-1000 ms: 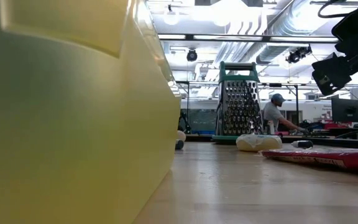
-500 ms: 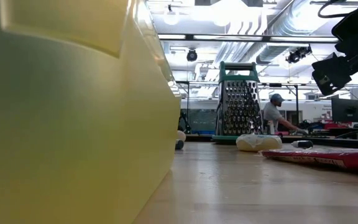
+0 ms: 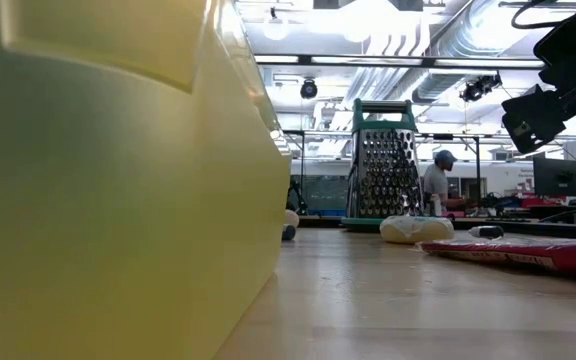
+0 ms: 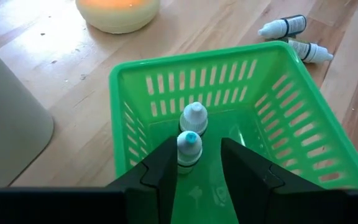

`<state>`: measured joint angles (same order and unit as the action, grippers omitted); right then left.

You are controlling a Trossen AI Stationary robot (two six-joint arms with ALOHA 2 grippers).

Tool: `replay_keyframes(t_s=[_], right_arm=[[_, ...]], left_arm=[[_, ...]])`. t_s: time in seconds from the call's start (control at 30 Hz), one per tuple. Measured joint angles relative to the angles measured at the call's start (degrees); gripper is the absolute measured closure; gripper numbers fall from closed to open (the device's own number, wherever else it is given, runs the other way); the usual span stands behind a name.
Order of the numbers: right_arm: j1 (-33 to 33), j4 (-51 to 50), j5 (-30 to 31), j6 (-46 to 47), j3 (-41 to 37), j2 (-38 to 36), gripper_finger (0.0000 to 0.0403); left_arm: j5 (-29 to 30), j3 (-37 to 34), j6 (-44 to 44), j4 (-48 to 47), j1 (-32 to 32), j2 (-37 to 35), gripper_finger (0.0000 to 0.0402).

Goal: Pick & Place Food Item
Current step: Put the blue bottle into the green basket, then put the black bottle into the green basket

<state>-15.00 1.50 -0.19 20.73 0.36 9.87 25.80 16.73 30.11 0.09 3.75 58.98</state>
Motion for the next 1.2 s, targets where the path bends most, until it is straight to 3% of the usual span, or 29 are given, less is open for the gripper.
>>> replay_keyframes(t_s=[0.43, 0.83, 1.2], right_arm=[[0.0, 0.0, 0.0, 0.0, 0.0, 0.0, 0.0215], [0.0, 0.0, 0.0, 0.0, 0.0, 0.0, 0.0215], [0.0, 0.0, 0.0, 0.0, 0.0, 0.0, 0.0215]], left_arm=[[-0.1, 0.2, -3.1, 3.4, 0.0, -0.1, 0.0282], [0.0, 0.5, -8.5, 4.2, 0.0, -5.7, 0.0282], [-1.7, 4.0, -15.3, 8.6, 0.0, -3.3, 0.0282]])
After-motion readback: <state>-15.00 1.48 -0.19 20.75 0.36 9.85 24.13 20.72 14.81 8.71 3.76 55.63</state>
